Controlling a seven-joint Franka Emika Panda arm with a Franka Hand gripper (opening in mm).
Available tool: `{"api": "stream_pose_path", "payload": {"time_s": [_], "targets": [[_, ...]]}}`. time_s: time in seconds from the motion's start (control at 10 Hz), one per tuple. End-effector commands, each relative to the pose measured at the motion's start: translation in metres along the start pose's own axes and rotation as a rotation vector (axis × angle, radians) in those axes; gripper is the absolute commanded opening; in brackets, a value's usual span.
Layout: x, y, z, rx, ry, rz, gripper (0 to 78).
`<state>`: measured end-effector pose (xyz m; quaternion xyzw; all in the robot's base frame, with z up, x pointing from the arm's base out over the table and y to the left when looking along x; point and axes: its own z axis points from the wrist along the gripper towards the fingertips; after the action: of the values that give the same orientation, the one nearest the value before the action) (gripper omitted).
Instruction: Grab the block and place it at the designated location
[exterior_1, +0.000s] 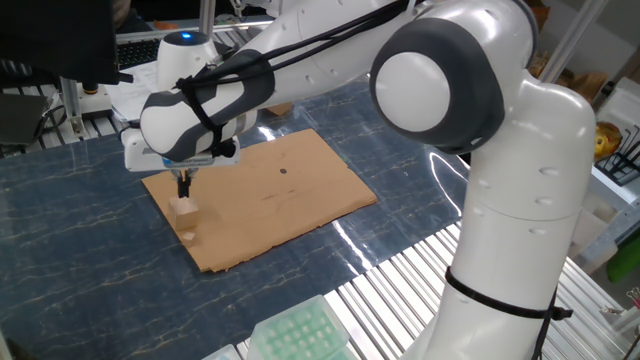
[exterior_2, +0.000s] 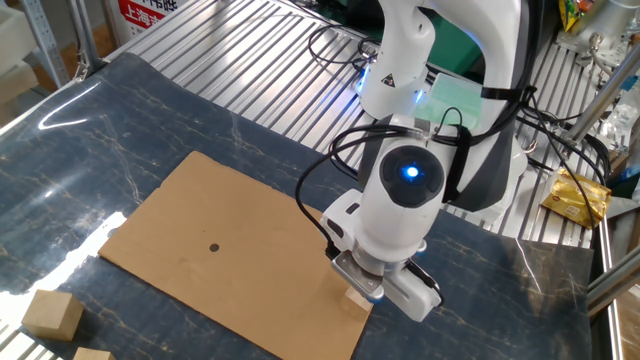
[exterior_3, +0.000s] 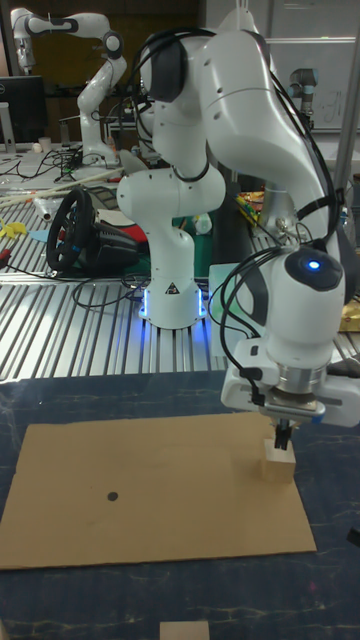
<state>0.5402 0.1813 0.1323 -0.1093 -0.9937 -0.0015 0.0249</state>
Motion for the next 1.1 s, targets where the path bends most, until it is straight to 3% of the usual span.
{"api": "stream_pose_path", "payload": {"time_s": [0.1, 0.2, 1.1], "targets": [[0.0003, 0.0004, -0.0002, 0.002, 0.007, -0.015, 0.0], [0.0003, 0.0004, -0.0002, 0.002, 0.007, -0.015, 77.3], [0.0003, 0.0004, -0.0002, 0.002, 0.007, -0.015, 77.3]]}}
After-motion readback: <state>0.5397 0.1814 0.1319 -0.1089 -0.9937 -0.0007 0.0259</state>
